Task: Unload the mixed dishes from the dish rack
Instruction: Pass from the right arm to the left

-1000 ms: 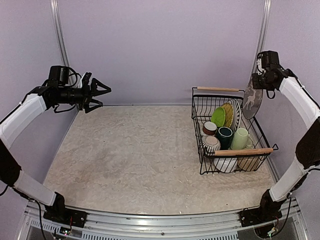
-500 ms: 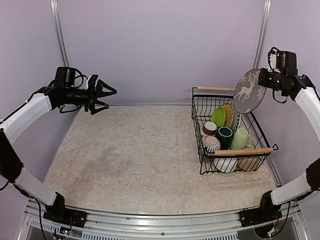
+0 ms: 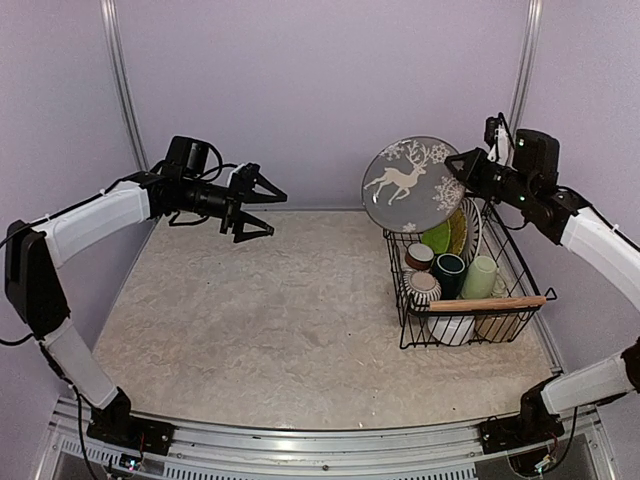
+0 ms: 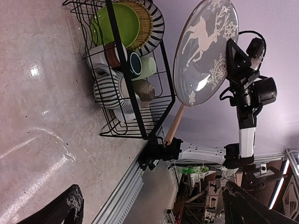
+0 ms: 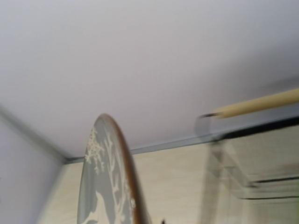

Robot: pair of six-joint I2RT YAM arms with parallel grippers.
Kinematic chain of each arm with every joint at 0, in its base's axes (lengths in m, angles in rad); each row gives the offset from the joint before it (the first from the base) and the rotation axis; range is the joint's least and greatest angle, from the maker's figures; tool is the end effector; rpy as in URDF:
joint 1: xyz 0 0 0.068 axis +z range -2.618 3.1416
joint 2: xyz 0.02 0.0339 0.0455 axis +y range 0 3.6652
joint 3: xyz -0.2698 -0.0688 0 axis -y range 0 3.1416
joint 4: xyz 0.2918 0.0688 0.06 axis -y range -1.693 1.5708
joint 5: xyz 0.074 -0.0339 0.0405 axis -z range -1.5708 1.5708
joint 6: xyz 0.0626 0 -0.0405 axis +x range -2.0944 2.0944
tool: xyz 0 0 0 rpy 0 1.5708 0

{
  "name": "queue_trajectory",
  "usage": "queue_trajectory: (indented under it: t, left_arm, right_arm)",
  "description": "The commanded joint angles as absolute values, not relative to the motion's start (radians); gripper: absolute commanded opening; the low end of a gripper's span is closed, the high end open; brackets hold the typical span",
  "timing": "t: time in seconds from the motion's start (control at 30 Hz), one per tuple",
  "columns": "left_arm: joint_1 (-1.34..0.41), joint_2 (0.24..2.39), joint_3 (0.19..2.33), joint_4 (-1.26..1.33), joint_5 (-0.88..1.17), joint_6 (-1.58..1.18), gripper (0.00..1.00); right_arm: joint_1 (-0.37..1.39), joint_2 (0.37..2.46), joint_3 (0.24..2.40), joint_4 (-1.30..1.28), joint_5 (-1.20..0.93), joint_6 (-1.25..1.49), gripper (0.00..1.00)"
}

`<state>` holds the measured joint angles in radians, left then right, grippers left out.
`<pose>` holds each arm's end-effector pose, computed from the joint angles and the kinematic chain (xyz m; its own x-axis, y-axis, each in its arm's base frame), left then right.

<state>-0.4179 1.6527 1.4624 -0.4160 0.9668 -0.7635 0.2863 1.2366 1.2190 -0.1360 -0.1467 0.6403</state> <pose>0.3721 -0.2216 0.3237 -0.9630 -0.0020 -0.2694 0.2530 0.3366 -0.9070 0.3415 0.1101 0.4024 -0.3674 0.5079 -0.7791 -0.2475 0.7541 0.6083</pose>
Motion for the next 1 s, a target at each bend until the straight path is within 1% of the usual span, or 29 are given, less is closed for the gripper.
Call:
queue_trajectory:
  t: [0.0,0.1,0.2,0.3,0.4,0.5,0.57,0.63,0.7,0.77,0.83,0.9,0.97]
  left_arm:
    - [-0.417,1.61,1.413,-0.312,1.012,-0.745,0.99]
    - [-0.417,1.557,1.363,-0.298,0.992,-0.716,0.99]
    - [-0.416,1.527,1.351,-0.325,0.962,-0.687,0.92]
    - [-0.412,1.515,1.347,-0.338,0.94,-0.685,0.84]
    - [-0.401,1.51,1.341,-0.332,0.945,-0.694,0.82]
    - [-0.397,1.501,1.335,-0.327,0.941,-0.698,0.76]
    - [-0.396,1.483,1.335,-0.359,0.885,-0.686,0.71]
    - [-0.39,1.463,1.342,-0.421,0.784,-0.659,0.68]
    - [-0.38,1.441,1.348,-0.475,0.673,-0.645,0.7]
    - [-0.362,1.406,1.329,-0.473,0.617,-0.65,0.73]
    - [-0.348,1.37,1.302,-0.445,0.598,-0.658,0.74]
    - [-0.344,1.341,1.289,-0.432,0.583,-0.657,0.78]
    - [-0.345,1.341,1.291,-0.42,0.621,-0.658,0.79]
  right_arm:
    - [0.408,1.281,1.208,0.234,-0.18,0.801,0.0]
    - [0.495,1.351,1.205,0.326,-0.172,0.836,0.0]
    - [0.557,1.422,1.22,0.401,-0.178,0.877,0.0]
    - [0.598,1.494,1.272,0.42,-0.209,0.909,0.0]
    - [0.641,1.546,1.296,0.461,-0.22,0.943,0.0]
    - [0.671,1.597,1.316,0.514,-0.245,0.986,0.0]
    - [0.68,1.621,1.323,0.551,-0.265,1.012,0.0]
    - [0.686,1.629,1.327,0.557,-0.266,1.019,0.0]
    - [0.688,1.622,1.322,0.542,-0.248,1.007,0.0]
    - [0.686,1.612,1.31,0.532,-0.231,1.002,0.0]
    - [0.687,1.609,1.309,0.527,-0.229,0.998,0.0]
    - [0.689,1.611,1.311,0.532,-0.231,1.001,0.0]
    - [0.688,1.621,1.317,0.547,-0.241,1.01,0.0]
